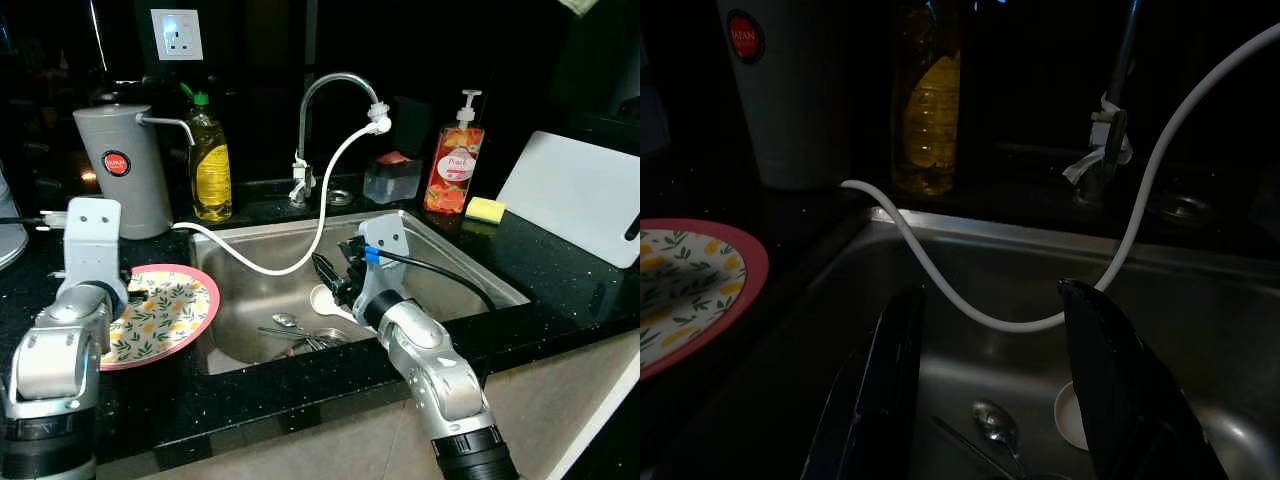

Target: Kitchen organization

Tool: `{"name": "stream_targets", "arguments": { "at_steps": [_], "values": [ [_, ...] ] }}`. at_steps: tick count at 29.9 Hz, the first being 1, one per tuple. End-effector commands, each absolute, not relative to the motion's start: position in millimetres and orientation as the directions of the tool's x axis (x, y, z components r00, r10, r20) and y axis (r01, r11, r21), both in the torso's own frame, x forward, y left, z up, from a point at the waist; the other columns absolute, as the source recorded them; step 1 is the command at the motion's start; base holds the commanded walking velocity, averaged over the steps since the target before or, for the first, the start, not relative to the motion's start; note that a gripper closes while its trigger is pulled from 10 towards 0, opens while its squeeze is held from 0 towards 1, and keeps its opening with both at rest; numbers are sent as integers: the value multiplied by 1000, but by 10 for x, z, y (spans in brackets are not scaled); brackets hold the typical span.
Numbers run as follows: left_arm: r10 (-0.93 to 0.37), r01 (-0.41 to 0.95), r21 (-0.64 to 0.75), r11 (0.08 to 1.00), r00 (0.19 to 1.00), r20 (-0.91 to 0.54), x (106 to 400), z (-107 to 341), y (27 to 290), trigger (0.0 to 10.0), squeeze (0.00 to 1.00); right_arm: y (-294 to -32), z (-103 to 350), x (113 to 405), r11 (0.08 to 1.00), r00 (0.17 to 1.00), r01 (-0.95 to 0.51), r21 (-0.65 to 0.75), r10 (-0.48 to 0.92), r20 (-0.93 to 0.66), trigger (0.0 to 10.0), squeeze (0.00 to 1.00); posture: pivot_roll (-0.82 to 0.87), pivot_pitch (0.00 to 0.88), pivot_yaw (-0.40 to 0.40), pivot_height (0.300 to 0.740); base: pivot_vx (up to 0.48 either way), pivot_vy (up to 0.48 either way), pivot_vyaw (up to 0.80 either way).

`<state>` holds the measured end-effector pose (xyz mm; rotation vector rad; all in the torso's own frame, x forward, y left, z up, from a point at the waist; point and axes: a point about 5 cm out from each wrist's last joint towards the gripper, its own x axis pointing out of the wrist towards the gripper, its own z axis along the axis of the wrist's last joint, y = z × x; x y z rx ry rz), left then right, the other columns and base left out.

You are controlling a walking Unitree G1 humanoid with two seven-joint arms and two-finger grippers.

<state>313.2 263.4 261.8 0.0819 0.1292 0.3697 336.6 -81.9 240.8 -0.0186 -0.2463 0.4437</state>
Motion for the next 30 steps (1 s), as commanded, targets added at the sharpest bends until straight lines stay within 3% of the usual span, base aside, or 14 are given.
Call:
{"name": "stream_targets", "arguments": {
  "at_steps": [1, 5, 6, 10, 11, 12, 19, 23, 30],
  "values": [
    [447, -436, 101, 894, 881, -157, 3098, 2573, 2796, 10000, 0, -811, 2368, 3374, 906, 878, -419, -64, 423, 225, 10000, 0, 67, 0, -7, 740, 0, 0, 0],
    [468, -459, 92, 884, 860, -205, 3136, 2457, 2840, 10000, 0, -806, 2368, 3370, 906, 877, -418, -69, 423, 227, 10000, 0, 49, 0, -1, 740, 0, 0, 0],
    [460, -452, 85, 888, 862, -214, 3155, 2431, 2828, 10000, 1000, -814, 2374, 3364, 906, 877, -417, -72, 422, 229, 10000, 0, 41, 0, 4, 740, 0, 0, 0],
    [441, -433, 90, 897, 867, -231, 3228, 2413, 2786, 10000, 1000, -850, 2399, 3360, 911, 879, -406, -78, 412, 240, 10000, 0, 34, 0, 18, 740, 0, 0, 0],
    [439, -429, 95, 898, 867, -234, 3244, 2410, 2777, 10000, 78, -860, 2396, 3363, 913, 881, -401, -78, 408, 240, 10000, 0, 34, 0, 22, 740, 0, 0, 0],
    [435, -425, 93, 900, 869, -236, 3255, 2410, 2767, 10000, 0, -871, 2393, 3365, 915, 883, -396, -77, 402, 241, 10000, 0, 34, 0, 22, 740, 0, 0, 0],
    [417, -411, 78, 908, 876, -243, 3285, 2414, 2747, 10000, 0, -876, 2393, 3363, 919, 886, -389, -71, 394, 246, 10000, 0, 36, 0, 30, 740, 0, 0, 0],
    [384, -422, -65, 904, 870, -310, 3340, 2343, 2782, 10000, 0, -849, 2387, 3352, 918, 884, -392, -66, 395, 248, 10000, 0, 28, 0, 33, 740, 0, 0, 0],
    [408, -461, -89, 883, 847, -341, 3344, 2276, 2836, 10000, 0, -881, 2379, 3350, 923, 890, -380, -64, 383, 247, 10000, 0, 29, 0, 40, 740, 0, 0, 0]
  ]
}}
